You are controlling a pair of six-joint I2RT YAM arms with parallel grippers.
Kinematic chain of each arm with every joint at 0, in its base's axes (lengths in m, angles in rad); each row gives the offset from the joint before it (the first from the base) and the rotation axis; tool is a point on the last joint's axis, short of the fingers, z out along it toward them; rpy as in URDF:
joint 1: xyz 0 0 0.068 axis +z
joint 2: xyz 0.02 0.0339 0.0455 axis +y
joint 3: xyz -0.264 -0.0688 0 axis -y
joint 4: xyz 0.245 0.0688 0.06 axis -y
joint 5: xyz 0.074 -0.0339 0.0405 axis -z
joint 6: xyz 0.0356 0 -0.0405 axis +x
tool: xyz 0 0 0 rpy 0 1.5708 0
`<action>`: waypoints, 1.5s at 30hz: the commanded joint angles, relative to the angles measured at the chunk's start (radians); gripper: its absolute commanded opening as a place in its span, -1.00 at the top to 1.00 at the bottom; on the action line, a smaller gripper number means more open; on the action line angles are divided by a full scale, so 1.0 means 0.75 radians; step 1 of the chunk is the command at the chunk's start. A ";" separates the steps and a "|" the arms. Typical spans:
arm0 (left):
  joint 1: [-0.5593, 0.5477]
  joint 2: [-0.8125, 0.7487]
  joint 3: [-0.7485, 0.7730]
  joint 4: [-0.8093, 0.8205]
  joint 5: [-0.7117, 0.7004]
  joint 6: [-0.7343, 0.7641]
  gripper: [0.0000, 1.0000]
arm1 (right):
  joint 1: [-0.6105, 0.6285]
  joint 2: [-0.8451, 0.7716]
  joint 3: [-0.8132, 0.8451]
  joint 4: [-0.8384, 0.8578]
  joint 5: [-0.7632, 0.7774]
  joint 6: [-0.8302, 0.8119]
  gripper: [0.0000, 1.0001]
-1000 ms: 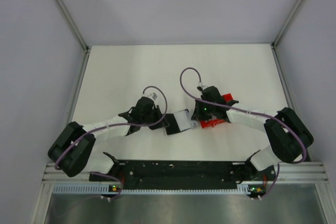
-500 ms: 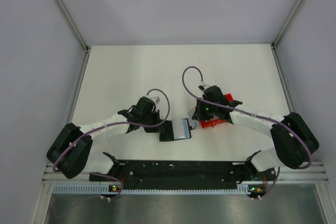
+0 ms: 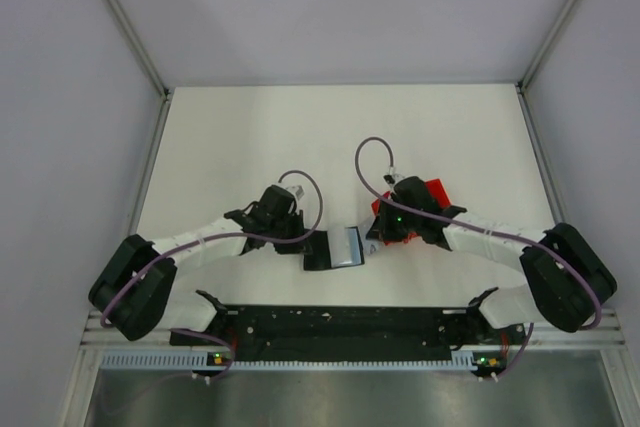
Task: Put the credit cards into the card holder
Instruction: Open the card holder at the center of the board, then turn over the card slot in the card holder.
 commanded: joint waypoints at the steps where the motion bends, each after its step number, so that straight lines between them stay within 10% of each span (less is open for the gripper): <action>1: -0.008 -0.032 -0.027 0.023 -0.022 -0.024 1.00 | 0.027 -0.074 -0.031 0.119 0.012 0.074 1.00; 45: -0.014 -0.042 -0.076 0.041 -0.087 -0.061 1.00 | 0.140 0.089 -0.033 0.177 0.053 0.154 1.00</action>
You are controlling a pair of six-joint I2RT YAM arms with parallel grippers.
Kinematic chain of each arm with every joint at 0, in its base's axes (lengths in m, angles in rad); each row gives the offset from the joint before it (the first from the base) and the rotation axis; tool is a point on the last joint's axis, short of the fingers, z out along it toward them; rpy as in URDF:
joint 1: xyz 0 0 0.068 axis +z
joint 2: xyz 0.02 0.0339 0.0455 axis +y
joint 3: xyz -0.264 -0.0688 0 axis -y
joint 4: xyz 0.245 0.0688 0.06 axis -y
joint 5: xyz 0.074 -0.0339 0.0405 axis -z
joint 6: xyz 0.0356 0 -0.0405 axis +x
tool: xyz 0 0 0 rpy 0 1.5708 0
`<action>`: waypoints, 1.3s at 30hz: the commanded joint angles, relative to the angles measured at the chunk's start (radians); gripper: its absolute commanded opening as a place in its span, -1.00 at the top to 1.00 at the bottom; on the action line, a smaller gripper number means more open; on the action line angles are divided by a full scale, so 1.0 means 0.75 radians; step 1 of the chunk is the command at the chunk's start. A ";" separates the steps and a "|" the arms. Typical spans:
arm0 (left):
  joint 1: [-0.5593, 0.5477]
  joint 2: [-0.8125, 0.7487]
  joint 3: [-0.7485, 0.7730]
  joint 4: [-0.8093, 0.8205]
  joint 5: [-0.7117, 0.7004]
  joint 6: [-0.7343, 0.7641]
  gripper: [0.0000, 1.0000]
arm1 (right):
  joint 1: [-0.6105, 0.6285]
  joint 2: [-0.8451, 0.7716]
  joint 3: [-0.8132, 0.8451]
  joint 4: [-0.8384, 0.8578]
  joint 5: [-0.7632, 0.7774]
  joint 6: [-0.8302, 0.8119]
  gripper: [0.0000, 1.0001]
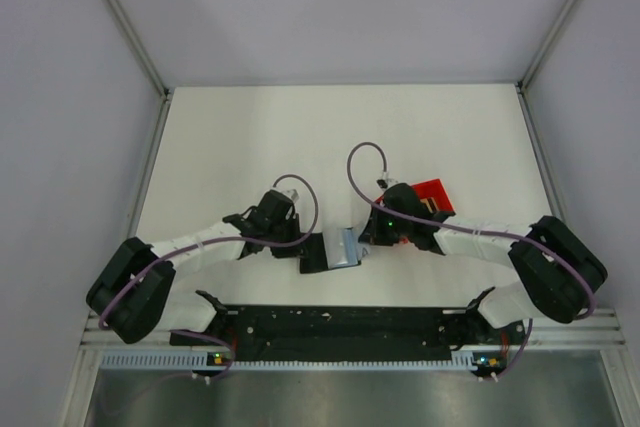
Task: Put the credit cards into the card holder
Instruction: Turn over the card slot in the card holder.
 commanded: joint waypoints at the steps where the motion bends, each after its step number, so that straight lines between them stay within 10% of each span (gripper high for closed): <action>1: -0.006 -0.014 -0.022 0.045 -0.018 -0.003 1.00 | 0.025 0.022 0.009 0.050 -0.065 0.020 1.00; 23: -0.006 0.013 -0.035 0.127 -0.008 -0.032 1.00 | 0.164 0.057 0.238 0.036 -0.198 0.026 1.00; 39: -0.006 -0.100 0.010 0.019 -0.010 -0.011 1.00 | 0.221 -0.105 0.340 -0.206 0.070 -0.045 1.00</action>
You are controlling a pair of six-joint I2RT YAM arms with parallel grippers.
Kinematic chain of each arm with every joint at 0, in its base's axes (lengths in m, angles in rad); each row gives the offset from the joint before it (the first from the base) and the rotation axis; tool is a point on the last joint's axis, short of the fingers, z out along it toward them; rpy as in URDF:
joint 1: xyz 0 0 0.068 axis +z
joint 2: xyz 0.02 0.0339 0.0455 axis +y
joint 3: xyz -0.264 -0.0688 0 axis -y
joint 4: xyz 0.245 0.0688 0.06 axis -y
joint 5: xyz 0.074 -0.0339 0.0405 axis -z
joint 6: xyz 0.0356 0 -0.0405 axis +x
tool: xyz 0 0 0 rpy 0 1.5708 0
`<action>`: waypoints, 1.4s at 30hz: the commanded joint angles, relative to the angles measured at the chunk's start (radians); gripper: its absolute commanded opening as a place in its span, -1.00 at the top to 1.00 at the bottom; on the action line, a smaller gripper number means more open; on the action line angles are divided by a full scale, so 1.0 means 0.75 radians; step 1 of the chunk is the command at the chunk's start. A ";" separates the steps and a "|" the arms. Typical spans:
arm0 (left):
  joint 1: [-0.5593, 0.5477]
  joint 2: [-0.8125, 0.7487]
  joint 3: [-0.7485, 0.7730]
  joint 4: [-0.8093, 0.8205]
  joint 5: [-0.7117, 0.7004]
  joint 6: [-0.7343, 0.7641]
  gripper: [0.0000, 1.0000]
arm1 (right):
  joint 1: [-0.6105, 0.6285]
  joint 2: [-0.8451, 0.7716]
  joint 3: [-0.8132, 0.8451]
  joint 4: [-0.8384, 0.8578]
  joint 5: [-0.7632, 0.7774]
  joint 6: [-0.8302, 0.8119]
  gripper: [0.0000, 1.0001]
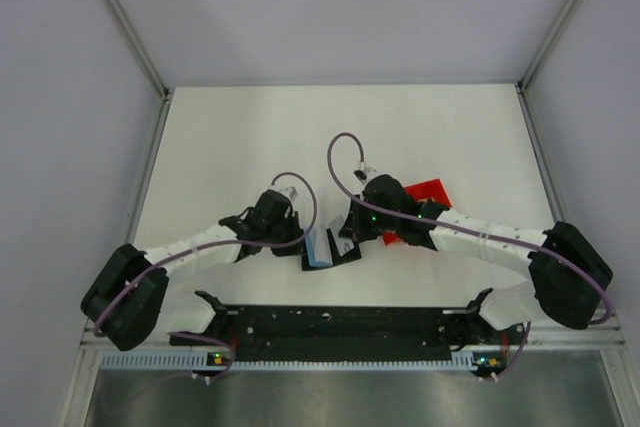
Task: Put the credit cards into the card holder
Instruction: Turn over the card slot in the card holder.
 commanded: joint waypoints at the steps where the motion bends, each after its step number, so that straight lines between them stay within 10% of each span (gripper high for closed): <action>1: -0.008 -0.067 0.034 -0.031 -0.008 0.005 1.00 | 0.053 -0.049 0.117 -0.009 0.045 -0.019 1.00; 42: -0.008 -0.098 -0.005 -0.025 -0.053 -0.030 1.00 | 0.282 0.115 0.167 -0.095 0.546 0.041 1.00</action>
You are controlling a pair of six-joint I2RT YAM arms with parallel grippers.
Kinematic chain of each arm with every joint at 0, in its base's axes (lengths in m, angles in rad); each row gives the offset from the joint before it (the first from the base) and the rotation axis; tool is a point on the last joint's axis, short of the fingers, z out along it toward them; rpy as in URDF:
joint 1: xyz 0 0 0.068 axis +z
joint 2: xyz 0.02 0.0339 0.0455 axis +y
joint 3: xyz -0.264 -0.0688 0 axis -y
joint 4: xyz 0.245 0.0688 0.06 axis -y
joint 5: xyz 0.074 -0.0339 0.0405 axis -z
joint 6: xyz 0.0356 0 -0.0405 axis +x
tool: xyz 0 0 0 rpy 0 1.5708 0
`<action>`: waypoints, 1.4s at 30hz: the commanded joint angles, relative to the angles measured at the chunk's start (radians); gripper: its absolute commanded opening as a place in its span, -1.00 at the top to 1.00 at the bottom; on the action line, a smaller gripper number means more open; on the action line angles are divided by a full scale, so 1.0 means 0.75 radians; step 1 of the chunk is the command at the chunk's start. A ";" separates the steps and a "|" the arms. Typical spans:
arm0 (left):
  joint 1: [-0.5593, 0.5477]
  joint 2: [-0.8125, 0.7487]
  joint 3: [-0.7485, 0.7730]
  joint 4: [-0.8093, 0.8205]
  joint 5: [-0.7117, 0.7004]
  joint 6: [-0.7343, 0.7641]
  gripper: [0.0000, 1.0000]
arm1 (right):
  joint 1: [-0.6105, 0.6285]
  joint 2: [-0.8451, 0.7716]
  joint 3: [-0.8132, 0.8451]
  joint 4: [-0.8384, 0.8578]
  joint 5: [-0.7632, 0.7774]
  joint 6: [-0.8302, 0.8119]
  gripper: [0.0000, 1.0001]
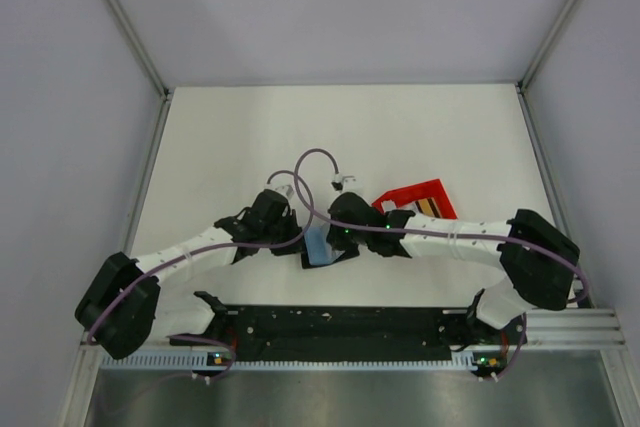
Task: Put the credit cards into the card holder
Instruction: Turn over the card slot in the card holder.
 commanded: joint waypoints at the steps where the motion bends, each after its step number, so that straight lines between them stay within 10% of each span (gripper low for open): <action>1: -0.006 -0.002 -0.012 0.022 -0.031 0.020 1.00 | 0.004 -0.093 -0.031 -0.046 0.104 -0.036 1.00; 11: -0.006 0.072 -0.026 0.063 -0.055 0.094 1.00 | -0.190 -0.101 -0.188 0.191 -0.303 -0.032 1.00; 28: -0.006 0.178 0.013 0.102 -0.043 0.137 1.00 | -0.238 -0.304 -0.182 0.238 -0.356 -0.075 1.00; 42: -0.006 0.166 0.027 0.104 -0.023 0.122 1.00 | -0.156 -0.048 -0.114 0.328 -0.463 -0.004 1.00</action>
